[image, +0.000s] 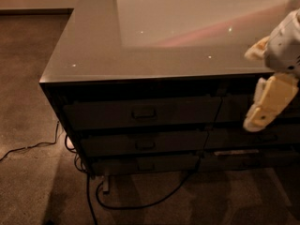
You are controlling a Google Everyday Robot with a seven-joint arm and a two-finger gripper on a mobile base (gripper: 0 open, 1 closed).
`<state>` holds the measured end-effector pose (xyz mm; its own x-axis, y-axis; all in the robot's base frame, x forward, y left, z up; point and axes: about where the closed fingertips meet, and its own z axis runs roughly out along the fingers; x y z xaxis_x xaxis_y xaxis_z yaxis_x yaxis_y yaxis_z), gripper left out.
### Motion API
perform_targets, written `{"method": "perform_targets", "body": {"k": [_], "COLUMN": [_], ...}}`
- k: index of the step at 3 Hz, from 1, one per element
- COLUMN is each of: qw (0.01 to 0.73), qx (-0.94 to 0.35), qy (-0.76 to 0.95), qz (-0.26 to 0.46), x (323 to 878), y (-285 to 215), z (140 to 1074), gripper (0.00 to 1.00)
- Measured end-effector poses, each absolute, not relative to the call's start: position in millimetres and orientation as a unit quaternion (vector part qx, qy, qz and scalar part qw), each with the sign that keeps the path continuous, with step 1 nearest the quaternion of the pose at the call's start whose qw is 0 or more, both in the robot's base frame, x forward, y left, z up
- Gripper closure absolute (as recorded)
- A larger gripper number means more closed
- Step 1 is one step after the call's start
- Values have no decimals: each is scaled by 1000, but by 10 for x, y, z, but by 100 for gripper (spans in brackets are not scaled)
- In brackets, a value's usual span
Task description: Open top drawer
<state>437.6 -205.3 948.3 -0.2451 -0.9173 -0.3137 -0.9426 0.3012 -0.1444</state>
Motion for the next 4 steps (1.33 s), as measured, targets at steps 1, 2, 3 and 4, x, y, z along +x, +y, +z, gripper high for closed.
{"method": "perform_targets", "body": {"k": [1,2,3,4], "qw": [187,205,205,205], "qx": [-585,-579,-583,-582], "qy": [781,774,769,770], "qz": [112,155,162,161], "x": [4270,4174,4273,4284], "y": [-1613,-1137,-715,-678], "z": [9209,8959,8834,8839], "gripper": [0,0,0,0]}}
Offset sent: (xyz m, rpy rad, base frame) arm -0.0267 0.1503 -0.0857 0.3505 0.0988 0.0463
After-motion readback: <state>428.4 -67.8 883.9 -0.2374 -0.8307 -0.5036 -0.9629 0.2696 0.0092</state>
